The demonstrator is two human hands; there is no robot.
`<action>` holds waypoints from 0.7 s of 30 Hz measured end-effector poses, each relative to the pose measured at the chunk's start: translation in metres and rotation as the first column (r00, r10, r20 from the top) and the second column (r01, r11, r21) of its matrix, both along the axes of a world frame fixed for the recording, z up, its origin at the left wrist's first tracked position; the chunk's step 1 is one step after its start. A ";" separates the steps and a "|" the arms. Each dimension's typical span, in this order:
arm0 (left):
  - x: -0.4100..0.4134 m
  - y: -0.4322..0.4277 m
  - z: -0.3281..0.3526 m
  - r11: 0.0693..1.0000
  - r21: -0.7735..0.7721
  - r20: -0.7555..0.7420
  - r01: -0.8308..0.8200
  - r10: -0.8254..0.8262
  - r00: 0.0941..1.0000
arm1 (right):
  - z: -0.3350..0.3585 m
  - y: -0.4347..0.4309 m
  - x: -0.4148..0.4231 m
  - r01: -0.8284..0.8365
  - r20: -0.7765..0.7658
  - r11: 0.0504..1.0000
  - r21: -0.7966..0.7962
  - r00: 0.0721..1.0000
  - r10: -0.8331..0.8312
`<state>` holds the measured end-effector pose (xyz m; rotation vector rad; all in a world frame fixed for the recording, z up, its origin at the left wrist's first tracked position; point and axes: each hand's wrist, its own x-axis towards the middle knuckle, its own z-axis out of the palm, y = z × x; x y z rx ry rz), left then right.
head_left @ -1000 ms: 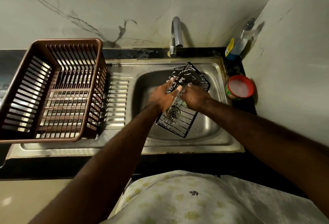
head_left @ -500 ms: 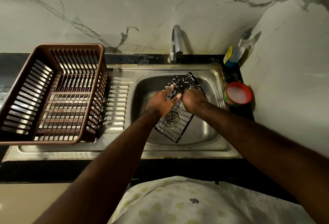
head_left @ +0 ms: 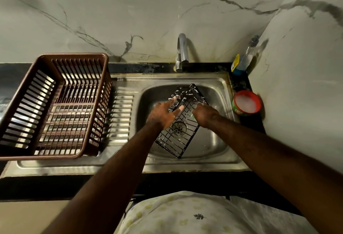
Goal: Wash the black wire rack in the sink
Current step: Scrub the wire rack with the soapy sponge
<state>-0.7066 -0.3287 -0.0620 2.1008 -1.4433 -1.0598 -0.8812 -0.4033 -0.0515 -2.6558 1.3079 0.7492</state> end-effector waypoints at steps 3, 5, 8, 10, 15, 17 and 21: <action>0.000 -0.002 -0.003 0.999 0.007 0.005 -0.036 0.036 0.999 | 0.006 -0.003 -0.002 0.062 0.061 0.998 -0.005 0.996 -0.062; 0.001 -0.006 -0.006 0.998 0.005 -0.011 -0.066 0.066 0.998 | 0.007 -0.008 -0.009 0.132 0.168 0.991 -0.001 0.977 -0.130; 0.003 -0.010 -0.007 0.994 0.010 -0.046 -0.106 0.107 0.993 | 0.005 -0.020 -0.023 0.306 0.462 0.944 0.123 0.824 -0.328; 0.001 -0.011 -0.008 0.992 0.036 -0.089 -0.118 0.121 0.989 | 0.005 -0.025 -0.034 0.413 0.608 0.880 0.234 0.644 -0.464; -0.010 -0.009 -0.008 0.980 0.075 -0.174 -0.186 0.196 0.965 | 0.005 -0.030 -0.060 0.570 0.685 0.589 0.572 0.063 -0.726; -0.013 -0.007 -0.009 0.975 0.079 -0.179 -0.207 0.218 0.959 | 0.005 -0.034 -0.076 0.613 0.684 0.524 0.591 -0.036 -0.728; -0.016 -0.006 -0.009 0.963 0.131 -0.249 -0.235 0.262 0.933 | 0.010 -0.041 -0.113 0.816 0.736 0.498 0.293 0.140 -0.663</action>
